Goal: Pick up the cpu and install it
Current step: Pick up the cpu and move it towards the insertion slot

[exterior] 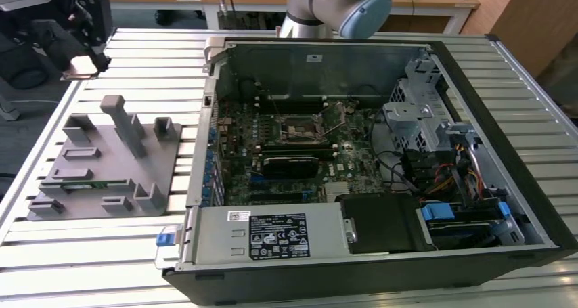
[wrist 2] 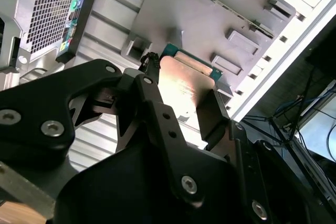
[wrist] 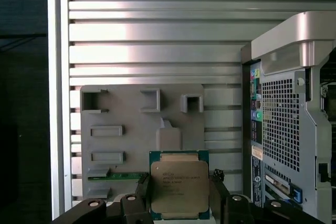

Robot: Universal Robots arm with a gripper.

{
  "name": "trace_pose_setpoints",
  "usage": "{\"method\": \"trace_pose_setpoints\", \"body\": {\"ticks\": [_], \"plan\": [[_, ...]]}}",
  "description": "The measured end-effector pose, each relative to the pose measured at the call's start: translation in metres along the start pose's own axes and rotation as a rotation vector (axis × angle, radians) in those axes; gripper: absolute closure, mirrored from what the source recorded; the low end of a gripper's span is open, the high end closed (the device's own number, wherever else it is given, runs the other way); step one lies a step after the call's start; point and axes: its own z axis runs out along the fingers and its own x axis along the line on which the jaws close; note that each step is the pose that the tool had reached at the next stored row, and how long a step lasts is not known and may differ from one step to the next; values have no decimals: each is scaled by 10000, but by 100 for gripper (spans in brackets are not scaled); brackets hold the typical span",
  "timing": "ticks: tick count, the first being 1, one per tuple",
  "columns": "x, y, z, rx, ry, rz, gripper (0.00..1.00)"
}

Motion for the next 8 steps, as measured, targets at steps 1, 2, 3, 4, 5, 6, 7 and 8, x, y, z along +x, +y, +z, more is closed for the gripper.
{"method": "trace_pose_setpoints", "body": {"ticks": [1, 2, 3, 4, 5, 6, 7, 8], "plan": [[-22, 1, 1, 0, 0, 0, 47], [-41, 1, 1, 0, 1, 0, 47], [-58, 1, 2, 0, 1, -1, 47], [-75, 2, 3, 0, 1, 0, 47], [-92, 3, 3, 1, 1, 0, 47], [-108, 3, 4, 1, 1, 0, 47], [-125, 4, 4, 1, 2, 0, 47], [-143, 4, 5, 1, 2, 0, 47]]}}
